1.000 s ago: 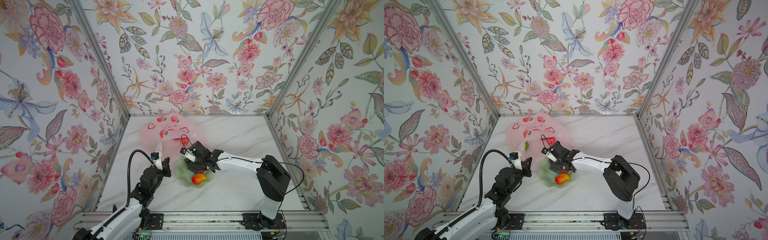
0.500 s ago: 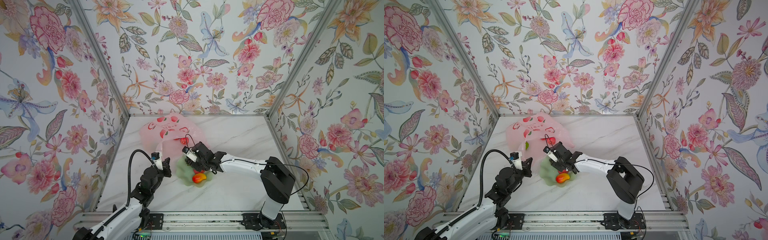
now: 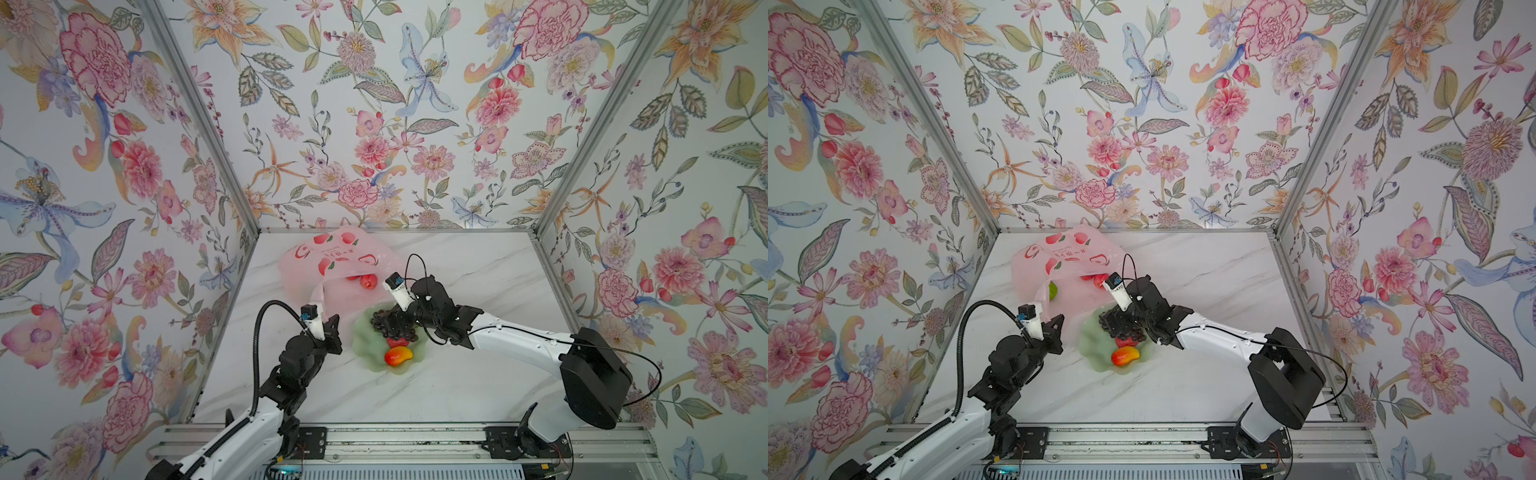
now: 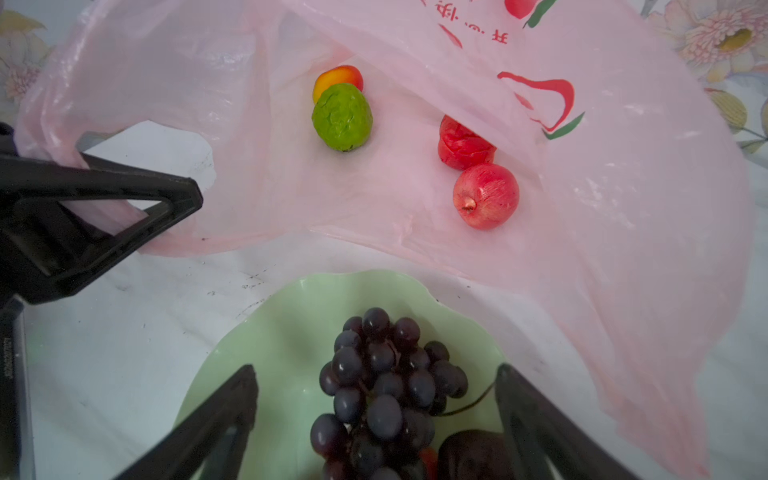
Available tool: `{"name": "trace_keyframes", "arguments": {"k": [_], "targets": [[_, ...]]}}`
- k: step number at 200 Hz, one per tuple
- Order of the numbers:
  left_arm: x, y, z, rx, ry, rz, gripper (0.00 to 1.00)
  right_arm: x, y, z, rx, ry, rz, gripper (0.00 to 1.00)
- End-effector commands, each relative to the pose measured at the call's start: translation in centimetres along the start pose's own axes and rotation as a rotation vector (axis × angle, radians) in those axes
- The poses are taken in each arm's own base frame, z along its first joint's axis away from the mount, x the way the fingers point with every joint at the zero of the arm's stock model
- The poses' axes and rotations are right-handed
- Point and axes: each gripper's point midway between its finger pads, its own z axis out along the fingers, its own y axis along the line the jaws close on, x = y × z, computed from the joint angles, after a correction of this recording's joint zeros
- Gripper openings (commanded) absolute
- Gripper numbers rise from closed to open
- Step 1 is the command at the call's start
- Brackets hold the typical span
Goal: Place the fruits into the plastic bag
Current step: 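Close the right gripper on the grape bunch stem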
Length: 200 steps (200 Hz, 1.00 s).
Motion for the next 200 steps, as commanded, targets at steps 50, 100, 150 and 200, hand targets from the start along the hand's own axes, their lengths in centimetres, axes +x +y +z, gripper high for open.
{"name": "trace_keyframes", "arguments": {"k": [50,100,150,200], "targets": [[0.3,0.6,0.1,-0.019,0.005,-0.008,0.0,5.9,-2.2,3.4,0.114,0.408,-0.303,0.99],[0.4,0.9,0.0,-0.019,0.003,-0.016,0.0,8.0,-2.2,5.2,0.099,0.503,-0.278,0.96],[0.3,0.9,0.0,-0.016,-0.002,-0.021,0.0,7.8,-1.7,5.5,0.07,0.497,-0.208,0.66],[0.3,1.0,0.0,-0.016,-0.001,-0.023,0.0,4.4,-0.7,4.4,0.003,0.334,-0.081,0.38]]}}
